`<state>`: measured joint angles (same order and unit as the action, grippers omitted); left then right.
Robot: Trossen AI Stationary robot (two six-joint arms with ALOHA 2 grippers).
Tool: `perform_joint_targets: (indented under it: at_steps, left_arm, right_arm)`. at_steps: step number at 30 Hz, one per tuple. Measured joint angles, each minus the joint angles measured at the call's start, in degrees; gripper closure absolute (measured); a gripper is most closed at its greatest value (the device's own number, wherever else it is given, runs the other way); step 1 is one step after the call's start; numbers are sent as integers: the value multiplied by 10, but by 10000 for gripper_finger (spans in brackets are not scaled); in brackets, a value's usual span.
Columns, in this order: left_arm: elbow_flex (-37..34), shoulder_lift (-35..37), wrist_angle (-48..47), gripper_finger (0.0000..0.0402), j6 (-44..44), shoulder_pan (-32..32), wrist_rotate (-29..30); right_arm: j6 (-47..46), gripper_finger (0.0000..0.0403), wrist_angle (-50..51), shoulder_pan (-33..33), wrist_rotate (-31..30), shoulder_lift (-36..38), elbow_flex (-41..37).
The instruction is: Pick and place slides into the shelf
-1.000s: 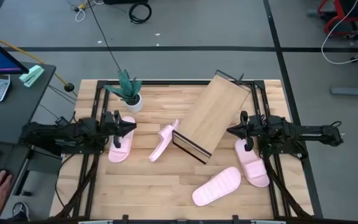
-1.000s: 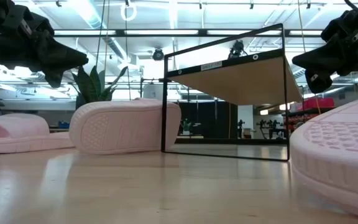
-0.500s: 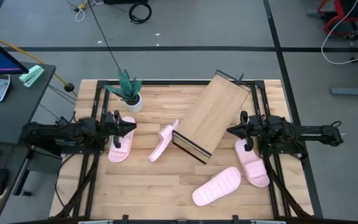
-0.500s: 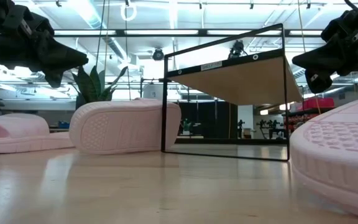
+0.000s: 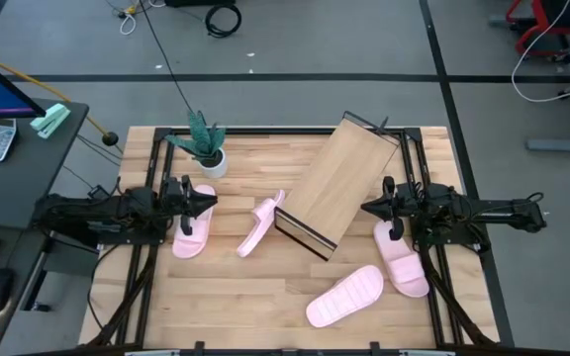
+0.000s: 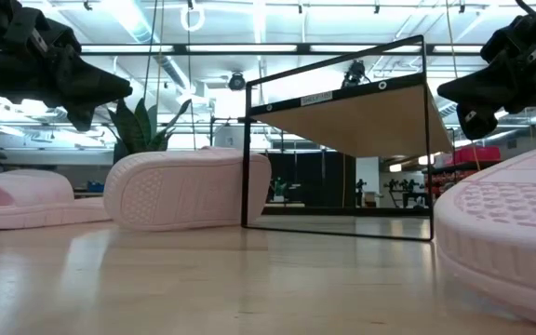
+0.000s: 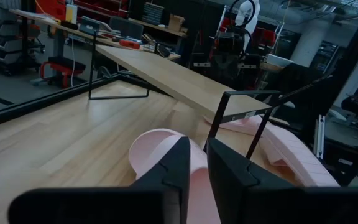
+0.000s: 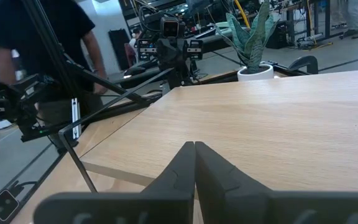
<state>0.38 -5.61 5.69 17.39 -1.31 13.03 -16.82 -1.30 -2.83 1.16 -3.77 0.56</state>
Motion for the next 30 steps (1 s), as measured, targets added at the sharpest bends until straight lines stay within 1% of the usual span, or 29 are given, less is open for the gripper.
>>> perform_joint_targets:
  at_steps: [7, 19, 30]
  left_arm:
    - [0, 0, 0, 351, 0, 0, 0]
    - [0, 0, 0, 340, 0, 0, 0]
    - [0, 0, 0, 350, 0, 0, 0]
  right_arm:
    - [0, 389, 0, 0, 0, 0, 0]
    - [0, 389, 0, 0, 0, 0, 0]
    - [0, 389, 0, 0, 0, 0, 0]
